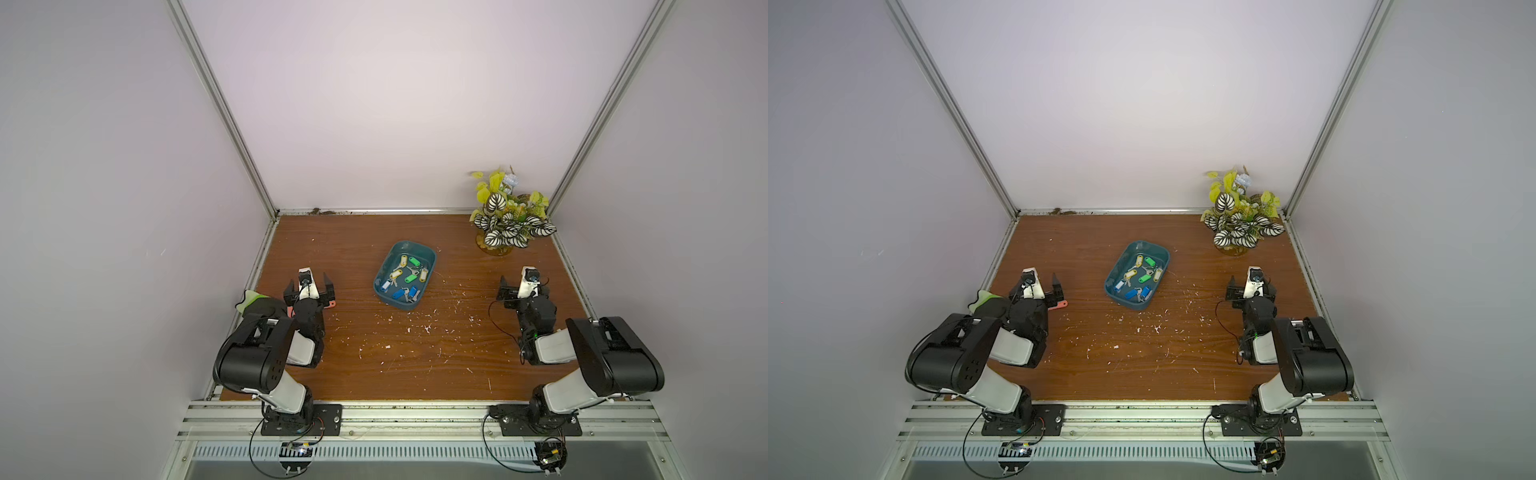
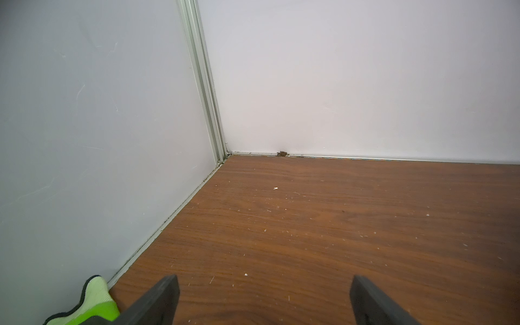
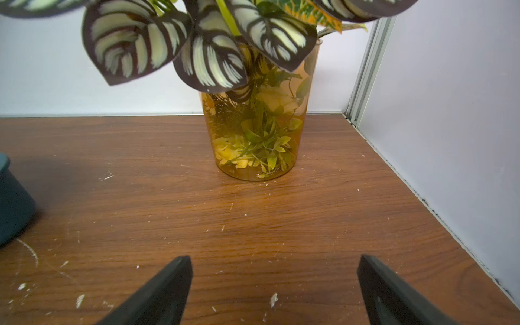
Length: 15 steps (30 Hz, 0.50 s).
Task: Take the keys out of the storage box
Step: Move the storage box to the center of the board.
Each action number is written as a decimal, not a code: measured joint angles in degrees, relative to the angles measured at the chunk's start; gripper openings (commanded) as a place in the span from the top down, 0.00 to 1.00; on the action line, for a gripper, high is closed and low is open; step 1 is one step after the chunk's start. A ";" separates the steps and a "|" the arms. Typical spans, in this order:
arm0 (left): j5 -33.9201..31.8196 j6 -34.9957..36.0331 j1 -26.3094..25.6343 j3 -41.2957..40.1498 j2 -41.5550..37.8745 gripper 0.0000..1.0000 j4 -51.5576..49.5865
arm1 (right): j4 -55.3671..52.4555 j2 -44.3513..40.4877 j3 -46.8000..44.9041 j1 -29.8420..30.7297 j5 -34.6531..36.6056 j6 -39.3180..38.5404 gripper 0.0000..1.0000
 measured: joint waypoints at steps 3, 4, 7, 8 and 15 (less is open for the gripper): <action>0.00 0.00 0.00 0.00 0.00 0.02 0.00 | 0.00 0.00 0.00 0.00 -0.13 -0.02 0.01; 0.00 -0.02 0.00 0.00 0.00 0.02 0.00 | 0.00 0.00 0.00 0.00 -0.20 -0.02 0.01; 0.00 -0.02 0.00 0.00 0.00 0.02 0.00 | 0.00 0.00 0.00 0.00 -0.28 -0.04 0.01; -0.02 -0.02 0.00 0.00 0.00 0.02 0.00 | 0.00 0.00 0.00 0.00 -0.35 -0.04 0.01; -0.35 -0.07 0.00 0.00 0.00 0.02 0.00 | 0.00 0.00 0.00 0.00 -0.79 -0.09 0.01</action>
